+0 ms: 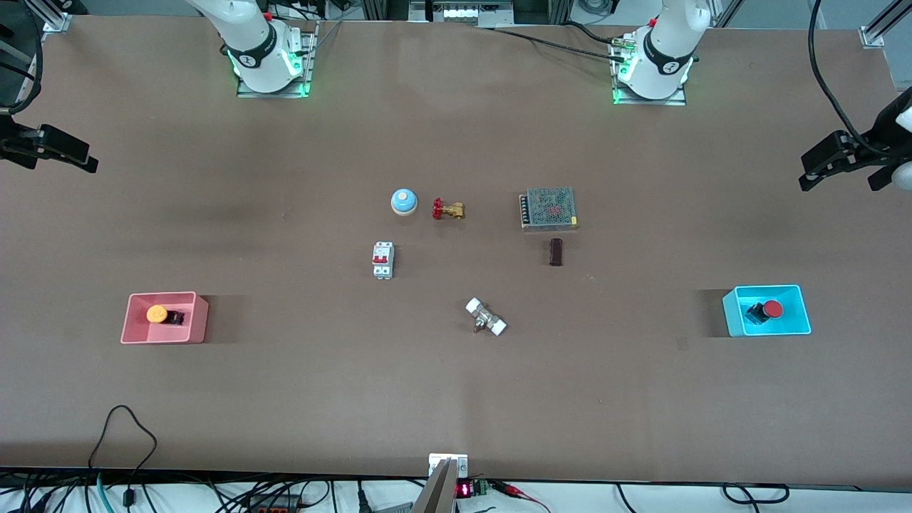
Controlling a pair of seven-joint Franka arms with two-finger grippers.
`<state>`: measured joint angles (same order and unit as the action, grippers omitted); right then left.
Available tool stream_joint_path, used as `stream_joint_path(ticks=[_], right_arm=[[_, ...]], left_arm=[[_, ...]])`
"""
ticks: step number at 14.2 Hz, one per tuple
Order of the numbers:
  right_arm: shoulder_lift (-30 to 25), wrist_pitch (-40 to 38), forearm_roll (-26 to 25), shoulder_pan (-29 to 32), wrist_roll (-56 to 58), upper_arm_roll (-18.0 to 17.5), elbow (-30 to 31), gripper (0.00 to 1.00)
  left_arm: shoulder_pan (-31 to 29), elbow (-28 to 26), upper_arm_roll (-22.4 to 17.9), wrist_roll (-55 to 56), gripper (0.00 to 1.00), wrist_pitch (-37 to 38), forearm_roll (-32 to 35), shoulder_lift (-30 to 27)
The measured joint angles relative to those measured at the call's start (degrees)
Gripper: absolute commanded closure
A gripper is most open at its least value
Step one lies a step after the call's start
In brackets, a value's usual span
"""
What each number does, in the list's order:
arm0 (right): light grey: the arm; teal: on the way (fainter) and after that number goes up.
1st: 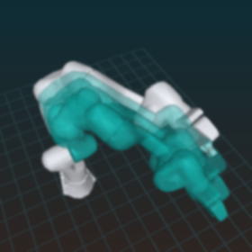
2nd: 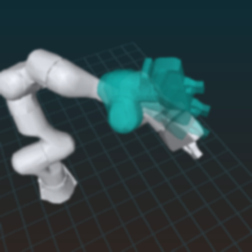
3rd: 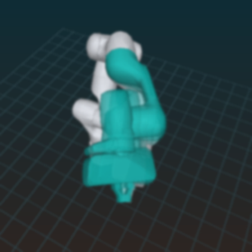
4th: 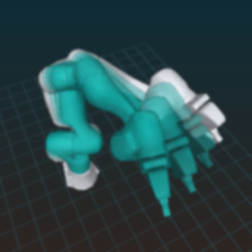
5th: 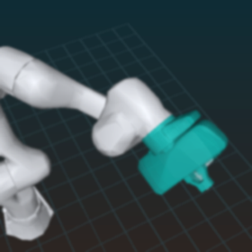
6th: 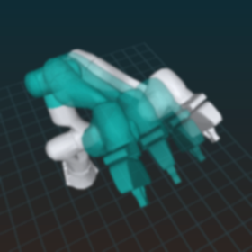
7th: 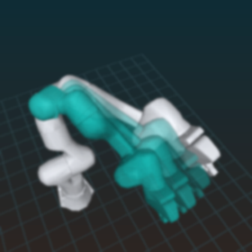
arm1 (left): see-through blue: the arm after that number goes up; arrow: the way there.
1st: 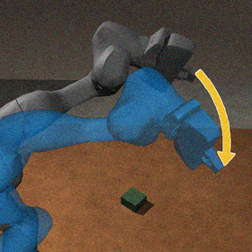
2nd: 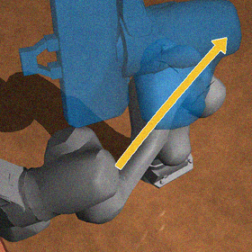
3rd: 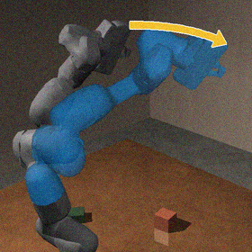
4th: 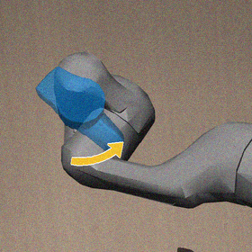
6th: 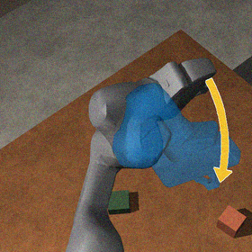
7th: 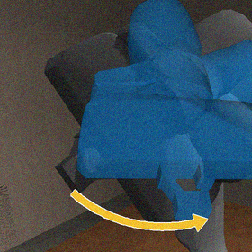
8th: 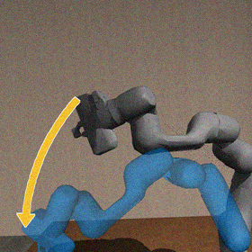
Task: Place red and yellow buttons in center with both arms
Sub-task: 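Reach the right gripper to the pink tray while the left gripper reaches cyan, then grasp the yellow button with the right gripper while the left gripper grasps red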
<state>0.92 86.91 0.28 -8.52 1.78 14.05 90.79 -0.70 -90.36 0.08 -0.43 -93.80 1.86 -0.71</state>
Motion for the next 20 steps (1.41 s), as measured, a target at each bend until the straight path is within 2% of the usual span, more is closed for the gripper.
stream_joint_path(ticks=[7,9,14,20], right_arm=[[0.23,0.14,-0.07,0.04,0.0,0.11,0.29,0.0],[1.75,1.92,-0.19,0.24,0.0,0.46,0.89,0.0],[13.34,14.27,-3.53,1.2,0.01,0.82,1.58,0.0],[29.33,31.13,-2.09,3.3,3.21,0.82,-0.8,0.0]], left_arm=[[0.0,-0.59,-0.02,0.0,0.0,0.09,0.0,0.34],[-0.2,-1.15,-0.27,0.03,0.0,-0.3,0.02,1.72],[-4.13,-2.25,-0.86,-0.17,0.0,-6.66,0.03,8.75],[-8.92,-3.5,-0.95,-3.56,0.0,-15.48,0.04,17.52]])
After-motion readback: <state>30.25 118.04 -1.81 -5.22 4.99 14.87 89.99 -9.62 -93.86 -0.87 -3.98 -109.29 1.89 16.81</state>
